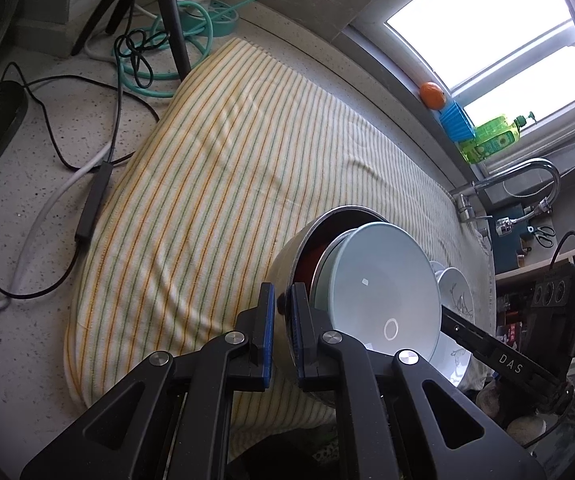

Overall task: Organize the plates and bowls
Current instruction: 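Lift the nested bowl stack off the cloth with both grippers, then carry the bowl stack over the white floral plate stack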

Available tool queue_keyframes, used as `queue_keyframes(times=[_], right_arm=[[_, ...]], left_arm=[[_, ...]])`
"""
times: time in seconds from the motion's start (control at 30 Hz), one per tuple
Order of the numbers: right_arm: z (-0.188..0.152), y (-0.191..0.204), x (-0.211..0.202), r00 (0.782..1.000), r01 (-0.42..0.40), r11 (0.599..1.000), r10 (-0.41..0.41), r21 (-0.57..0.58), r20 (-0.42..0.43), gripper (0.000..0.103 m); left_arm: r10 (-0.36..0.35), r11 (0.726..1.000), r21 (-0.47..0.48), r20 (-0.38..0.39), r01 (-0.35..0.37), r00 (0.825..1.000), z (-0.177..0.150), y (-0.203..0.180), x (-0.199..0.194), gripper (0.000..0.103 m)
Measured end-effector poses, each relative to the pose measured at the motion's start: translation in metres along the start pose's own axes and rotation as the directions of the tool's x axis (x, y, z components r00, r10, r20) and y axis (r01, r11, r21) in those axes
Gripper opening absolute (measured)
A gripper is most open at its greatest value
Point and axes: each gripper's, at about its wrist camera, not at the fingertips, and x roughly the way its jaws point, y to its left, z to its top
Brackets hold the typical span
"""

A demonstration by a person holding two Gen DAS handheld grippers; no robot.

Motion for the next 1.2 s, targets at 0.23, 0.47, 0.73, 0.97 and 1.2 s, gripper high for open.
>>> queue_keyframes(times=[0.23, 0.47, 0.73, 0.97, 1.2], right_arm=[[-0.001, -0.005, 0.009, 0.999, -0.01, 1.0, 0.011, 0.026, -0.03, 0.014], [-0.002, -0.006, 0.015, 0.999, -0.018, 0.999, 0.02, 0.041, -0.046, 0.009], [-0.002, -0.005, 0.015, 0.999, -0.013, 0.999, 0.015, 0.036, -0.046, 0.009], [-0.003, -0.001, 0.014, 0.999, 0.006, 1.0, -0.005, 0.022, -0.041, 0.009], [-0.001, 0.006, 0.013, 0.999, 0.023, 1.0, -0.023, -0.009, -0.034, 0.009]], left_arm=[[0.002, 1.0, -0.001, 0.0, -0.002, 1.0, 0.002, 0.002, 0.002, 0.007], [-0.001, 1.0, 0.007, -0.002, 0.001, 1.0, 0.002, 0.001, 0.002, 0.007], [0.004, 1.0, 0.019, -0.004, -0.004, 1.0, 0.001, 0.0, 0.002, 0.007], [0.019, 0.999, 0.031, -0.006, -0.019, 1.0, 0.001, -0.001, 0.003, 0.007], [0.02, 1.0, 0.018, -0.035, -0.019, 0.999, 0.001, 0.004, 0.009, 0.007]])
